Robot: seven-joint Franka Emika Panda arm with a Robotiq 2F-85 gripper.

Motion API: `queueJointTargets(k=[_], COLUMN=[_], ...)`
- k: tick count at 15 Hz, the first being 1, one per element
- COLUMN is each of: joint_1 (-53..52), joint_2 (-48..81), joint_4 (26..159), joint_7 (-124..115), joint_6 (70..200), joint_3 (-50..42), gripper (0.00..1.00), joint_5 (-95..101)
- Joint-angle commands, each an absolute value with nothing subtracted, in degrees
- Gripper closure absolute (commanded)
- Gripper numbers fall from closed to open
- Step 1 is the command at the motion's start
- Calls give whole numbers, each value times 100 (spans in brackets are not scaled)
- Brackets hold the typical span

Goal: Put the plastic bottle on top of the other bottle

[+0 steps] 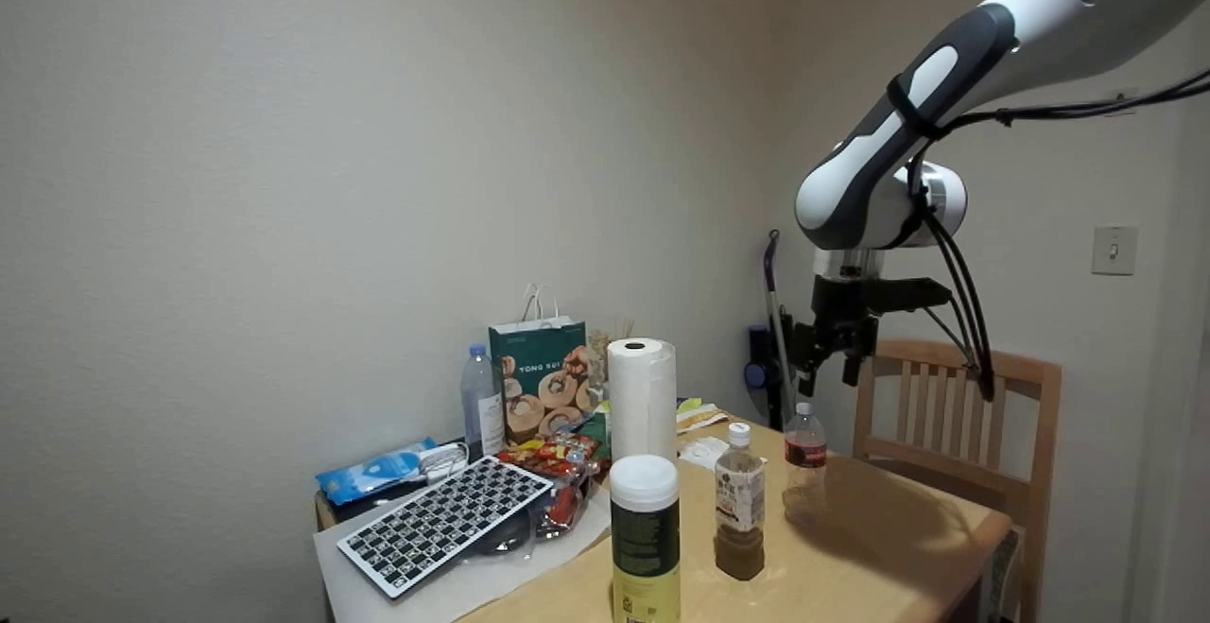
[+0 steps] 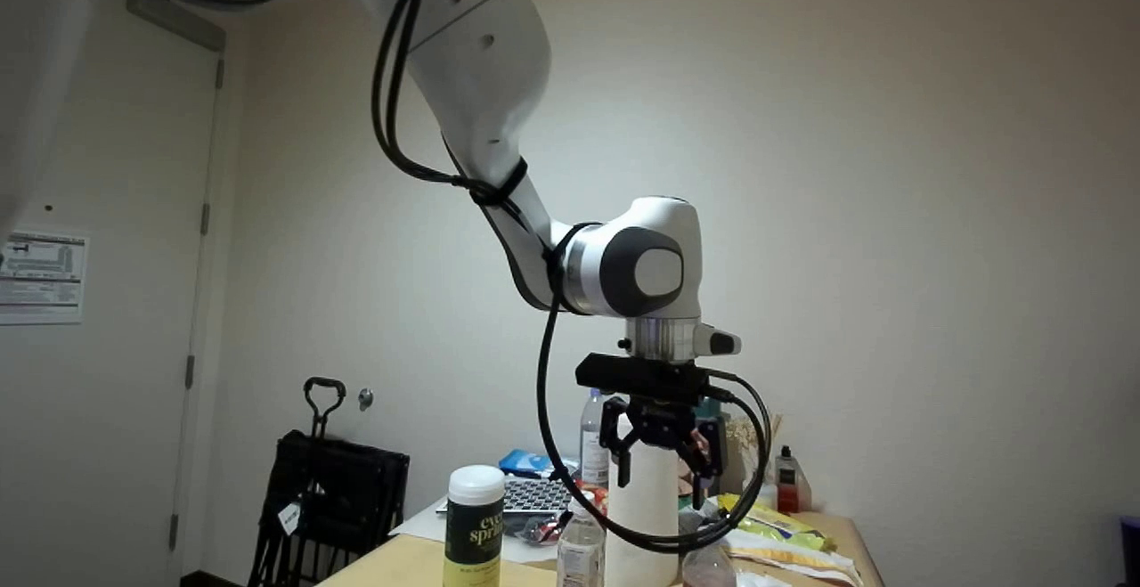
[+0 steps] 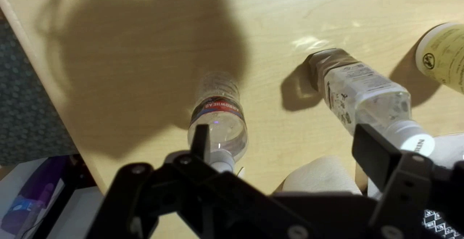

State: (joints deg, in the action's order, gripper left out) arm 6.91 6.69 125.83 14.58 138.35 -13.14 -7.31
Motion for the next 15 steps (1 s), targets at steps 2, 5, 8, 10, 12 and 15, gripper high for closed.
queueJointTargets(k=[2,5,8,10,12,15], joint_1=[925,955,959,1014,1139,1265], joint_2=[1429,1367,1487,1602,1835,2320], joint_4=[11746,11833,11723,11605,11377,10845], joint_7=[1227,1046,938,1034,1227,1154], joint_6=[13776,13817,13809,13723,13615,13343], joint_3=[-1152,-1105,-1111,-1078,-986,-935], gripper=[0,0,0,0,0,0], joint_5=[-552,-369,-301,-435,-655,-561])
